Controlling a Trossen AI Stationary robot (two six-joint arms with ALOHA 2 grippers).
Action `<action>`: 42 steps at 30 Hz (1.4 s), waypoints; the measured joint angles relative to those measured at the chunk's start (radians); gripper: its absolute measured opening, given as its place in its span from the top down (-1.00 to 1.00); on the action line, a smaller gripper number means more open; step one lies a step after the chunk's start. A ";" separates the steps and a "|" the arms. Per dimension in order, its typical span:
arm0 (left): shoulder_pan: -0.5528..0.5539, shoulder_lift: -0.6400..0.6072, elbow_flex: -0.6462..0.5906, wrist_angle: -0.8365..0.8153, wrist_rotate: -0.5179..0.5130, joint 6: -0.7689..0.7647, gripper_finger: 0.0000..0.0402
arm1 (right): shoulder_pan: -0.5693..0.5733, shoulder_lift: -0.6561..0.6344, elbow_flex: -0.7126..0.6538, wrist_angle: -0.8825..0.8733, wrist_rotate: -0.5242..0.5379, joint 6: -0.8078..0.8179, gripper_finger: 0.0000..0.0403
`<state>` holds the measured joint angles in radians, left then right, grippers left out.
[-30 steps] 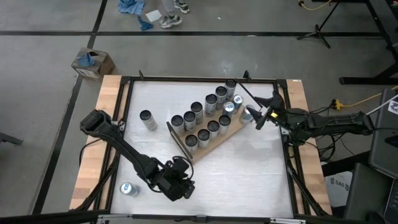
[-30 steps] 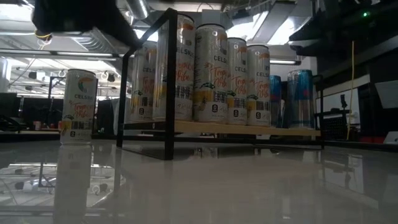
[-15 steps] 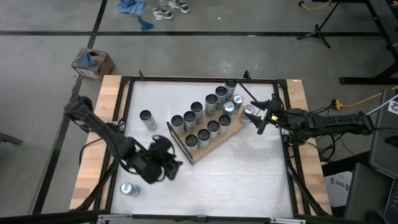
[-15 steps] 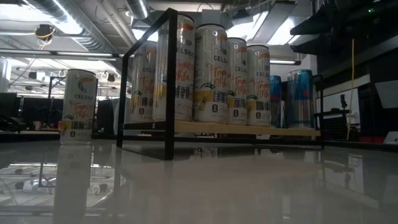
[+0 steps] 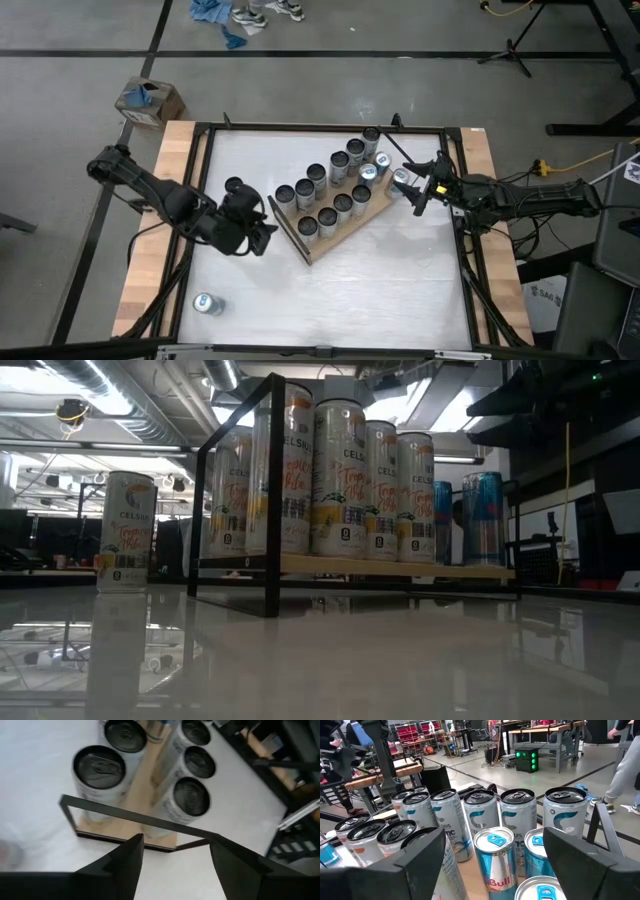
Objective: Place canned beverage on shelf
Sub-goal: Put the white yellow soda can on the shelf
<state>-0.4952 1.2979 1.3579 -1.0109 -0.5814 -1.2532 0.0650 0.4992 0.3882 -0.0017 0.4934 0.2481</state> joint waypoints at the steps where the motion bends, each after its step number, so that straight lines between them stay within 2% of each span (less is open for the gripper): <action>1: 0.007 -0.001 0.000 -0.010 0.008 0.014 -0.11 | 0.000 0.000 0.000 0.000 0.000 0.000 -0.61; 6: 0.042 -0.003 0.000 -0.050 0.026 0.079 -0.25 | 0.000 0.000 0.000 0.000 0.000 0.000 -0.61; 15: 0.120 -0.003 0.000 -0.231 0.025 0.085 -0.79 | 0.000 0.000 0.000 0.000 0.000 0.001 -0.61; 19: 0.161 -0.003 0.000 -0.326 0.025 0.085 -0.93 | 0.000 0.000 0.000 0.000 0.000 0.001 -0.61; 31: 0.290 -0.003 -0.005 -0.543 0.022 -0.076 -0.99 | 0.000 0.000 0.000 0.000 -0.001 0.001 -0.61; 42: 0.385 -0.003 -0.197 -0.539 0.110 -0.102 -0.99 | 0.000 0.000 0.000 -0.001 -0.001 0.001 -0.61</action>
<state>-0.1098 1.2953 1.1609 -1.5500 -0.4712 -1.3556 0.0650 0.4992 0.3878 -0.0029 0.4920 0.2493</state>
